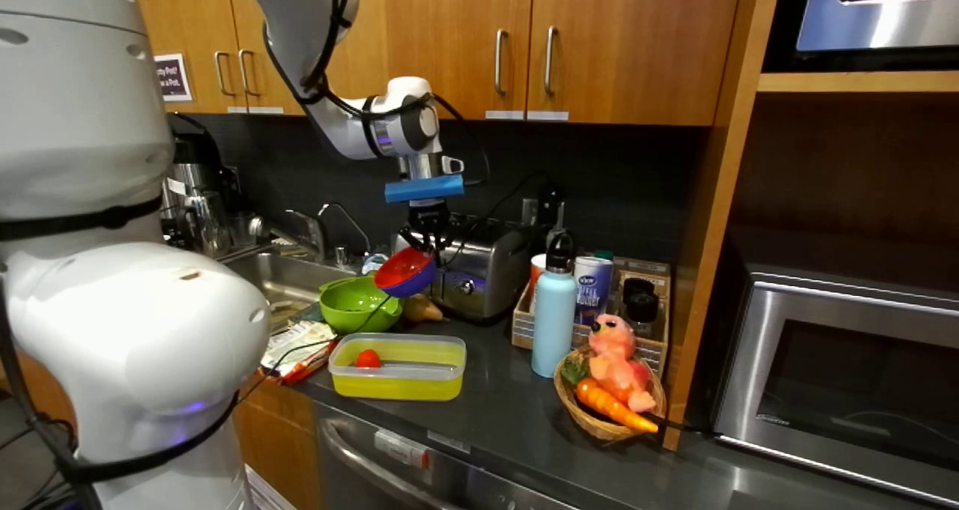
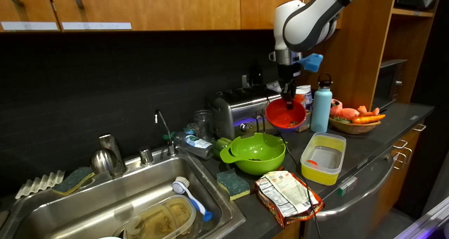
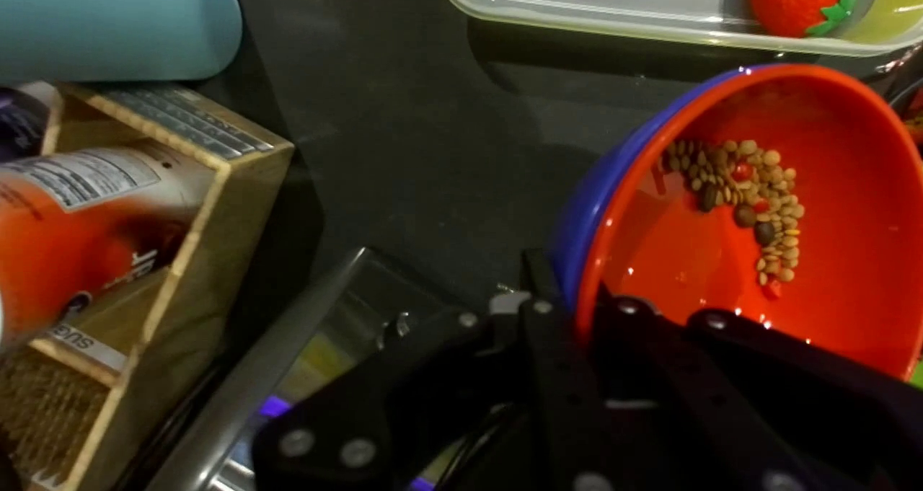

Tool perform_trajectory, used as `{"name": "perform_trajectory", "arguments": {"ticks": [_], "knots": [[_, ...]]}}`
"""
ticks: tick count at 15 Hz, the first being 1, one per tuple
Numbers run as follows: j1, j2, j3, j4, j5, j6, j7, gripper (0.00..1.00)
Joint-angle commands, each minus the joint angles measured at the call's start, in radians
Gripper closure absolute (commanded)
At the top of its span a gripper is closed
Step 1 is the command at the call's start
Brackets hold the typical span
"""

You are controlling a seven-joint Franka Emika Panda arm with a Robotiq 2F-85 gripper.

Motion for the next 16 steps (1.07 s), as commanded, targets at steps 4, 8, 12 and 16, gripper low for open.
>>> {"name": "perform_trajectory", "arguments": {"ticks": [4, 8, 12, 16], "knots": [[-0.021, -0.104, -0.033, -0.107, 0.064, 0.047, 0.019, 0.98], [-0.036, -0.124, -0.056, -0.155, 0.089, 0.066, 0.040, 0.98], [-0.047, -0.113, -0.077, -0.188, 0.121, 0.086, 0.042, 0.98], [-0.051, -0.081, -0.085, -0.184, 0.128, 0.087, 0.044, 0.98]]}}
